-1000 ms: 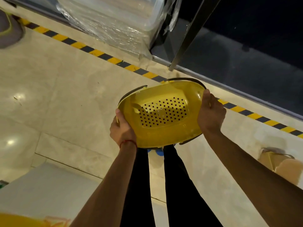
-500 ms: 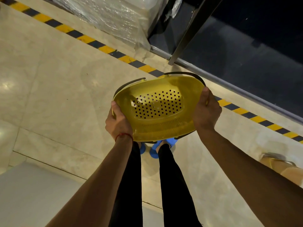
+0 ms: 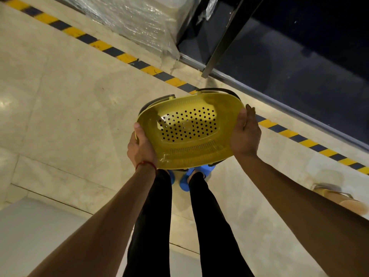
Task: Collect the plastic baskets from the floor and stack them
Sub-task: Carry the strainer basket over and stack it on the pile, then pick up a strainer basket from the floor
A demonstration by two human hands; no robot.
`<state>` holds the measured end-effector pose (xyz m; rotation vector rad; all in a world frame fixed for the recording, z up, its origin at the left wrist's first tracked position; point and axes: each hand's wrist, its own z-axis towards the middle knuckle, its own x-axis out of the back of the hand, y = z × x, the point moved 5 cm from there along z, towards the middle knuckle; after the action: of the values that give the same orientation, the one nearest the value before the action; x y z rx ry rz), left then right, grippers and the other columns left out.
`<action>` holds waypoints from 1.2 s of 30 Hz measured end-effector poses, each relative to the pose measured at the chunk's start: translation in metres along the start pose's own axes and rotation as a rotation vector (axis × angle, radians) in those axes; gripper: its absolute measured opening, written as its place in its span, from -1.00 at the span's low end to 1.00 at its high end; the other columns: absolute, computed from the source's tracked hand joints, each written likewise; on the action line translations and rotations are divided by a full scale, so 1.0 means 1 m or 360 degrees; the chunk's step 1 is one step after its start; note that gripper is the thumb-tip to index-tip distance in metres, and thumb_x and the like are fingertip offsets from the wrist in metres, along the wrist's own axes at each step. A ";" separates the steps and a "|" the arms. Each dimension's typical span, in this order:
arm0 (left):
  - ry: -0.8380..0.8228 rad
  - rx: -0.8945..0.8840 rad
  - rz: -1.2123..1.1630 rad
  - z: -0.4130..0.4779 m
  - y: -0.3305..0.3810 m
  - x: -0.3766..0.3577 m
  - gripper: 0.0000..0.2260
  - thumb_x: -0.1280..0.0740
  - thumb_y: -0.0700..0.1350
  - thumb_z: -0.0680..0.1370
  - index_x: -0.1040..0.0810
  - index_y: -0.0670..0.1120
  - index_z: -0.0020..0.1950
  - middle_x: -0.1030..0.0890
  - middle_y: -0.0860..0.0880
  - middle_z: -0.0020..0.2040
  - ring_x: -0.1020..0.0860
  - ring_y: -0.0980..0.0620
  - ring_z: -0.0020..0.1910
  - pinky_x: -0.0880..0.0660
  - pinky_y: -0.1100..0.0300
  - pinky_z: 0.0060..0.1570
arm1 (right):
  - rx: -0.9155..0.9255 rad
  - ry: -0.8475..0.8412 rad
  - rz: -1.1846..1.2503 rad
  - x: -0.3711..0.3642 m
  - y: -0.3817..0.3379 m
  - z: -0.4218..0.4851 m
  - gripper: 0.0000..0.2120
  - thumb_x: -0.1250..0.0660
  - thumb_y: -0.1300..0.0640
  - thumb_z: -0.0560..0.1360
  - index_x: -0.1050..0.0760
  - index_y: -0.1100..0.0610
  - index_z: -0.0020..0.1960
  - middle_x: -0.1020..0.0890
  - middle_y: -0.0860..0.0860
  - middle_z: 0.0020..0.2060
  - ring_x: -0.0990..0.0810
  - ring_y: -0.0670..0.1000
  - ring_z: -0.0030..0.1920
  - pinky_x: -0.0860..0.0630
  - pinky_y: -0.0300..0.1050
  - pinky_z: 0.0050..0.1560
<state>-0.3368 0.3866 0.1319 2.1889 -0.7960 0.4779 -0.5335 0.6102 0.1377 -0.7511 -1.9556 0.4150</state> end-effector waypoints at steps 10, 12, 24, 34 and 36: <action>-0.0417 -0.0420 0.0516 -0.061 0.027 0.082 -0.55 -0.33 0.02 0.59 -0.42 -0.06 0.47 -0.45 -0.08 0.44 -0.39 -0.08 0.43 -0.31 0.04 0.42 | 0.0231 -0.0106 -0.0411 0.067 -0.030 -0.126 -0.58 -0.20 -0.01 0.68 -0.40 0.16 0.46 -0.55 0.12 0.35 -0.49 0.13 0.35 -0.46 0.00 0.27; -0.0496 -0.0564 0.0660 -0.077 0.035 0.103 -0.61 -0.34 0.02 0.59 -0.48 -0.08 0.39 -0.51 -0.08 0.37 -0.45 -0.10 0.36 -0.36 0.13 0.28 | 0.0277 -0.0119 -0.0454 0.079 -0.044 -0.151 -0.58 -0.22 0.00 0.67 -0.42 0.18 0.45 -0.56 0.12 0.34 -0.49 0.12 0.35 -0.44 -0.04 0.27; -0.0342 -0.1499 0.1164 -0.158 0.123 0.237 -0.58 -0.27 0.03 0.58 -0.44 -0.03 0.43 -0.52 -0.07 0.34 -0.47 -0.13 0.27 -0.45 0.01 0.14 | 0.1135 -0.0234 -0.0641 0.126 -0.164 -0.264 -0.69 -0.25 0.08 0.65 -0.59 0.18 0.30 -0.64 0.11 0.19 -0.52 0.14 0.23 -0.47 0.04 0.29; 0.0147 -0.1738 0.1360 -0.229 0.124 0.331 -0.60 -0.24 0.07 0.57 -0.51 -0.04 0.36 -0.57 -0.03 0.29 -0.51 -0.10 0.21 -0.49 0.00 0.05 | 0.1787 -0.0289 -0.0904 0.139 -0.239 -0.321 -0.68 -0.29 0.02 0.58 -0.58 0.14 0.26 -0.63 0.10 0.13 -0.52 0.14 0.18 -0.50 0.11 0.21; 0.0197 -0.1743 0.1368 -0.231 0.122 0.348 -0.60 -0.25 0.07 0.57 -0.52 -0.05 0.36 -0.58 -0.04 0.27 -0.53 -0.11 0.19 -0.49 0.01 0.03 | 0.1924 -0.0324 -0.0838 0.135 -0.256 -0.336 -0.68 -0.32 0.04 0.56 -0.60 0.17 0.24 -0.64 0.11 0.12 -0.54 0.17 0.15 -0.52 0.13 0.18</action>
<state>-0.1819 0.3596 0.5378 0.7530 -1.4675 0.4126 -0.3692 0.4987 0.5347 0.5764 -1.5738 1.1881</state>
